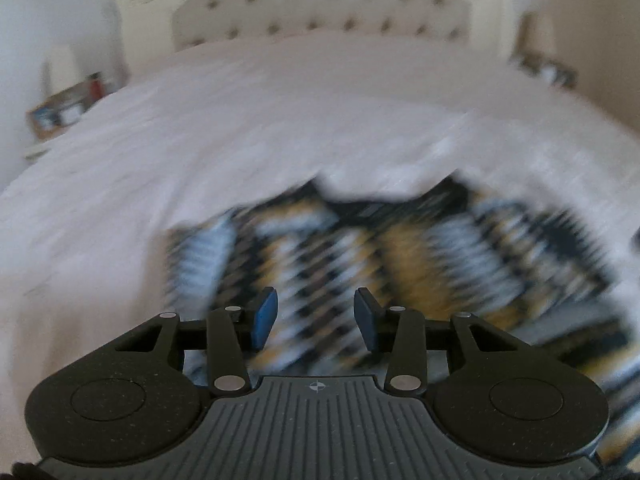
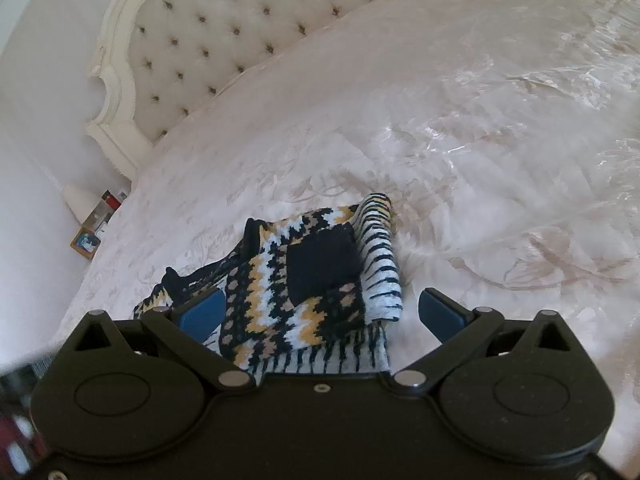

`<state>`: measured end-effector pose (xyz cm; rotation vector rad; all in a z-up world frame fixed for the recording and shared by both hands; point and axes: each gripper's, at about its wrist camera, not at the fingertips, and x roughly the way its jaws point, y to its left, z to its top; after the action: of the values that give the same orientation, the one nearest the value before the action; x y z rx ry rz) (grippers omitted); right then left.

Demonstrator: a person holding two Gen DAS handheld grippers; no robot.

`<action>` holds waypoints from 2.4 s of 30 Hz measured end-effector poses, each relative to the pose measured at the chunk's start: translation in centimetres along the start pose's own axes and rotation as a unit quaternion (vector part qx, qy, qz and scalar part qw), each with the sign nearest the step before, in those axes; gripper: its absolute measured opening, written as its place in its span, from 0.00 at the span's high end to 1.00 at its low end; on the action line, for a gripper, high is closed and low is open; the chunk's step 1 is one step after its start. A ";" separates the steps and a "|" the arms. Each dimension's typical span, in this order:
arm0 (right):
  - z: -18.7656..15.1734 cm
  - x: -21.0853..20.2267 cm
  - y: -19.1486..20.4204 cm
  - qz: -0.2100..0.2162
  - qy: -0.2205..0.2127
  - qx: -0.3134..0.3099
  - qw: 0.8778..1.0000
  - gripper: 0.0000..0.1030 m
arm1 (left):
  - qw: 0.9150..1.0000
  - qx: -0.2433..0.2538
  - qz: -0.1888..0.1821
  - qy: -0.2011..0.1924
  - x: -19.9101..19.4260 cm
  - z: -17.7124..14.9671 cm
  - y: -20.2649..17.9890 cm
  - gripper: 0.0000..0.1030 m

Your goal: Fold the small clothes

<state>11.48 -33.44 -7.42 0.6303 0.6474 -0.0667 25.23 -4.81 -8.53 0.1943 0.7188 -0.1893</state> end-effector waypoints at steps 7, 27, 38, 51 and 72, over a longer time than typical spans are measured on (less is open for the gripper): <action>-0.9 0.7 1.1 0.012 -0.014 -0.047 0.999 0.00 | 0.996 -0.065 0.057 0.036 1.9 -4.5 5.0 0.60; -1.2 4.4 1.9 0.036 -0.045 -0.093 0.994 0.00 | 0.992 -0.089 0.082 -0.036 3.0 -8.2 4.9 0.49; 0.9 9.3 0.4 0.020 0.013 -0.062 0.998 0.05 | 0.992 -0.094 0.081 -0.037 3.1 -8.4 5.1 0.46; 1.0 5.6 3.6 -0.044 -0.007 -0.104 0.994 0.83 | 0.991 -0.096 0.082 -0.037 3.2 -8.3 5.1 0.46; 0.2 3.8 4.3 -0.052 -0.033 -0.126 0.990 0.20 | 0.993 -0.089 0.038 -0.065 -1.1 -0.7 7.6 0.47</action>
<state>15.69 -29.58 -7.23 0.3492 0.6132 -0.1000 25.76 2.80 -7.51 0.0377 0.5933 -0.0630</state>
